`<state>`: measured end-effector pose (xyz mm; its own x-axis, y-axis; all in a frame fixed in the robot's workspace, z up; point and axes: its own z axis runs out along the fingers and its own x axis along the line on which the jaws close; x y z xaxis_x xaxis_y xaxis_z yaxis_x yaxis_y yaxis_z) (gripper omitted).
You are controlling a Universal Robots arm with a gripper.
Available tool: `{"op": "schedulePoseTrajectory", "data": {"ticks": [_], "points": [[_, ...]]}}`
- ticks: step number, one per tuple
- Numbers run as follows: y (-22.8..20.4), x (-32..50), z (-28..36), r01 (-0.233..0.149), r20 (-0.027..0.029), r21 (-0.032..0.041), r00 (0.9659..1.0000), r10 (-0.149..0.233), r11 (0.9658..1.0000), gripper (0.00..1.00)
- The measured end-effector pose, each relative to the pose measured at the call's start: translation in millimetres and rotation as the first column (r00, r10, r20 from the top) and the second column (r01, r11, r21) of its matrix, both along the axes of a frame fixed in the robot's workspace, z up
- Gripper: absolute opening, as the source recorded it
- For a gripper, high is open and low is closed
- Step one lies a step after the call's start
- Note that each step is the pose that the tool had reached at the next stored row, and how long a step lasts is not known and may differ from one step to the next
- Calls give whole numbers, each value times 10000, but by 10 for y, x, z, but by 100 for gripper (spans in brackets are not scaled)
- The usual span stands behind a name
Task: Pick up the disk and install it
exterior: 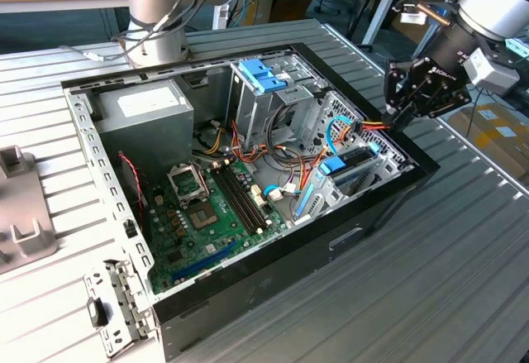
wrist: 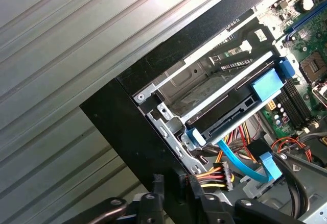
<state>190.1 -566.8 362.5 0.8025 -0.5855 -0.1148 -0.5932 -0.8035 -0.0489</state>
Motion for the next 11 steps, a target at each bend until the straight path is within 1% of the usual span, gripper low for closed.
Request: {"op": "schedulePoseTrajectory", "data": {"ticks": [2,3,4,11], "points": [[-1,0,2,0,0,-4,10000,0,10000,22],[-1,0,2,-1,1,-4,10000,1,10000,22],[-1,0,2,-1,1,-3,10000,1,10000,19],[-1,0,0,-2,0,0,10000,2,10000,19]]}}
